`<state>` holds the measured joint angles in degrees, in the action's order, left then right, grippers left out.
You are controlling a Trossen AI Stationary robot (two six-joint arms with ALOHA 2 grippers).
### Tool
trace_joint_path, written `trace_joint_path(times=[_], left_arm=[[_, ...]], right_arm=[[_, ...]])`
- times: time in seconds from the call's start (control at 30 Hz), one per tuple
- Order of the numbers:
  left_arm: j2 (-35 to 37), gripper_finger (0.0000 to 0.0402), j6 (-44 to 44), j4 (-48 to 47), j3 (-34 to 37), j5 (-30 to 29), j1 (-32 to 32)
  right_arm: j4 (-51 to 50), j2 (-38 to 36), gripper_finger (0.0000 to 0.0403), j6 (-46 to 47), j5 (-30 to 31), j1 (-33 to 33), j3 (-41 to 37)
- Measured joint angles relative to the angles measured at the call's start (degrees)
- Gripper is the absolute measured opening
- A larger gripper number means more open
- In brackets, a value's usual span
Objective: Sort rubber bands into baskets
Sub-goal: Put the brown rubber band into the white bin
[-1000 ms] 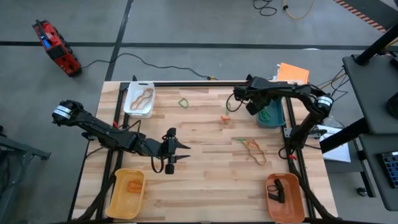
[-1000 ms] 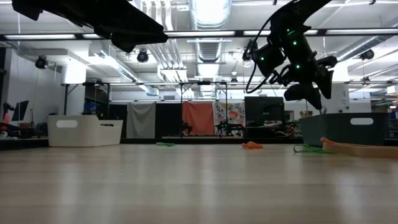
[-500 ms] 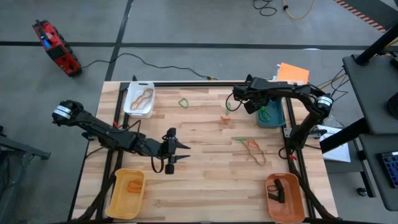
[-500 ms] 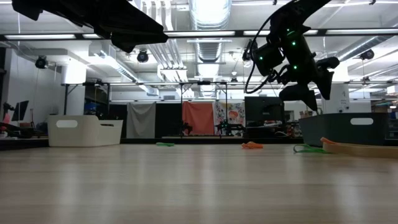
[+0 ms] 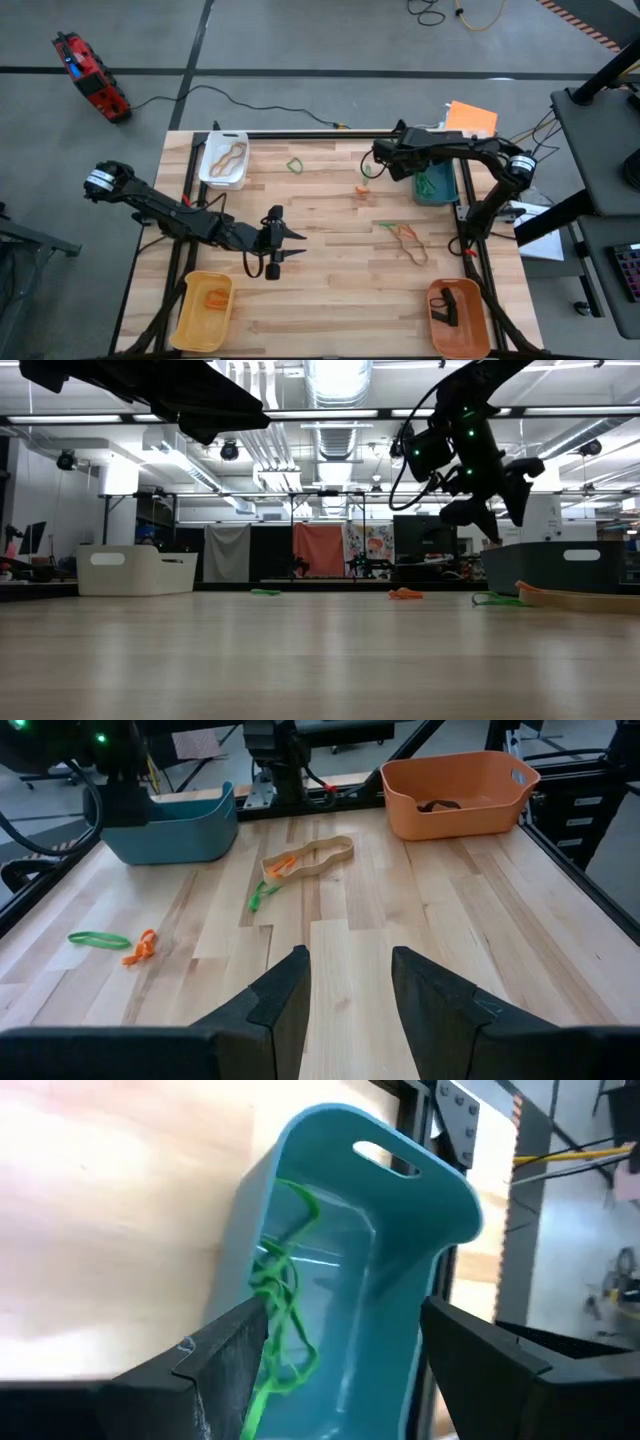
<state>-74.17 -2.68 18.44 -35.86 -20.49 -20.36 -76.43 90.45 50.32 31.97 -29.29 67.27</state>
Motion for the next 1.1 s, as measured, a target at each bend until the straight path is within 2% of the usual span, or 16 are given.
trace_joint_path(times=[0.1,0.2,0.53,0.67,0.83,0.97,1.1], left_arm=[[0.0,0.0127,0.0,0.0,0.0,0.0,0.0],[0.0,0.0127,0.0,0.0,0.0,0.0,0.0],[0.0,0.0127,0.0,0.0,0.0,0.0,0.0],[0.0,0.0127,0.0,0.0,0.0,0.0,0.0],[0.0,0.0127,0.0,0.0,0.0,0.0,0.0],[0.0,0.0127,0.0,0.0,0.0,0.0,0.0],[0.0,0.0127,0.0,0.0,0.0,0.0,0.0]], right_arm=[[3.2,0.0,0.0258,0.6,-0.9,1.5,-0.2],[7.7,0.0,0.0258,-3.6,-5.5,4.6,0.0],[21.3,0.0,0.0258,-18.3,-17.3,20.0,1.7],[21.9,0.1,0.0258,-17.6,-21.7,26.5,1.7],[21.9,0.2,0.0258,-14.8,-22.1,33.6,1.6],[21.7,0.2,0.0258,-12.2,-22.2,38.0,1.6],[19.0,0.2,0.0258,-8.1,-26.2,41.0,1.6]])
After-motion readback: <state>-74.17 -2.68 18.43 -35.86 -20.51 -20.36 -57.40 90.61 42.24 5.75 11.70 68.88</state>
